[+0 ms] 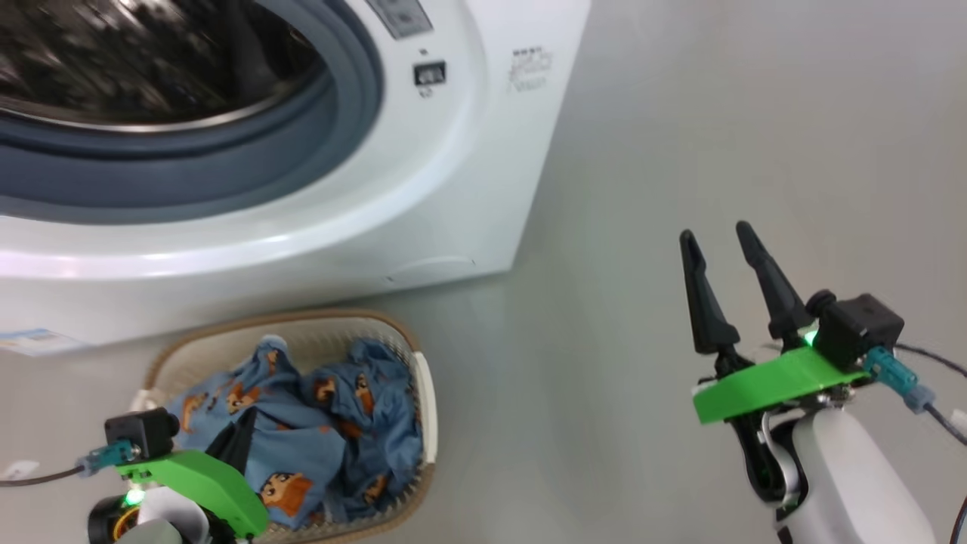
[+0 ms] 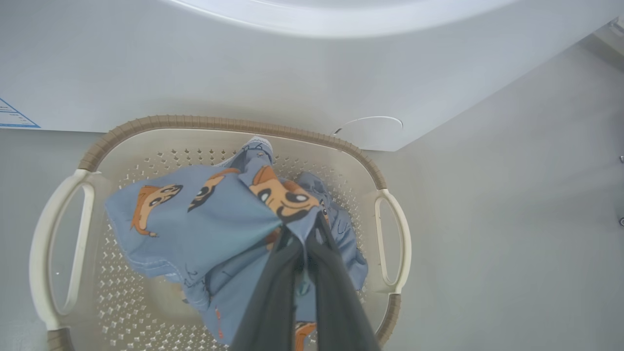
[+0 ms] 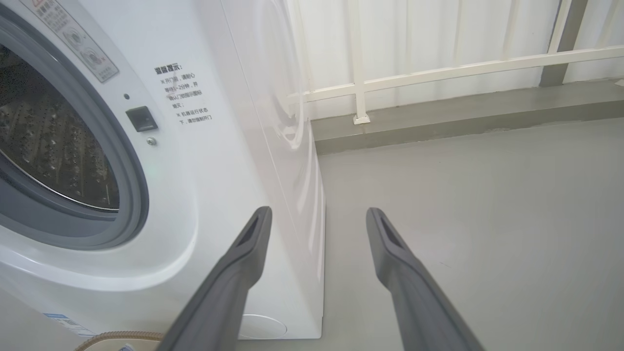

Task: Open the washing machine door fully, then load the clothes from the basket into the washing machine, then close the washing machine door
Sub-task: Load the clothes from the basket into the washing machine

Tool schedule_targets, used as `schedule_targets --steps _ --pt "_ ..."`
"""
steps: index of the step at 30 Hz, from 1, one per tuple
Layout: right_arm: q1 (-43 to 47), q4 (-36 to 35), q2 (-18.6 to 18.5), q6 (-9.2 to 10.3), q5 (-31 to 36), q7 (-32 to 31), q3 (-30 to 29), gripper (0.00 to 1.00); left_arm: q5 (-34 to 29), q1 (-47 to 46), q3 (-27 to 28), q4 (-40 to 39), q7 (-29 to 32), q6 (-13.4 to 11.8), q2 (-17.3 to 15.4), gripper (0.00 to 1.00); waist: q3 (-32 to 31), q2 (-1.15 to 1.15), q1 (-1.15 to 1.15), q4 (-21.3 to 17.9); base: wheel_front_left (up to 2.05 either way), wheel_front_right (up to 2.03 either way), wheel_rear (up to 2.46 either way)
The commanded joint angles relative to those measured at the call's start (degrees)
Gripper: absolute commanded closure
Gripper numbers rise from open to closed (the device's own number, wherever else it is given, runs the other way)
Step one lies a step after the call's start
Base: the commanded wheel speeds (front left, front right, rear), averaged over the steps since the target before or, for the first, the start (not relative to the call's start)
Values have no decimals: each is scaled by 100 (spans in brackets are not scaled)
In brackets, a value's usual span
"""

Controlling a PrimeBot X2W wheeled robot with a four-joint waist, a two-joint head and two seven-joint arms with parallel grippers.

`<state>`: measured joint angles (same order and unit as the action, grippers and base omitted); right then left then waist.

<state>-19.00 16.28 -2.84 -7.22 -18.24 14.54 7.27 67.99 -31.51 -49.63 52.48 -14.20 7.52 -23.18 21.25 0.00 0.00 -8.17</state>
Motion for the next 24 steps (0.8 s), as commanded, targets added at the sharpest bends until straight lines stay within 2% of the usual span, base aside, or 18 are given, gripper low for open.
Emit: schedule_targets --steps 1,9,18,24 --pt "177 -74 -4 -26 29 46 92 0 -80 96 283 -168 -76 -3 -150 100 -601 0 0 370 0 0 0" --pt "462 88 -77 -26 73 46 43 0 -913 551 1129 -779 -79 -75 -87 100 -1280 0 0 549 0 0 0" --pt "760 169 -310 -26 -123 46 80 0 -1823 1341 2198 -1992 -79 -433 103 100 -1842 0 0 583 0 0 0" --pt "917 183 -415 -26 -228 46 118 0 -2297 1752 2582 -2941 -79 -691 158 100 -2066 0 0 573 0 0 0"
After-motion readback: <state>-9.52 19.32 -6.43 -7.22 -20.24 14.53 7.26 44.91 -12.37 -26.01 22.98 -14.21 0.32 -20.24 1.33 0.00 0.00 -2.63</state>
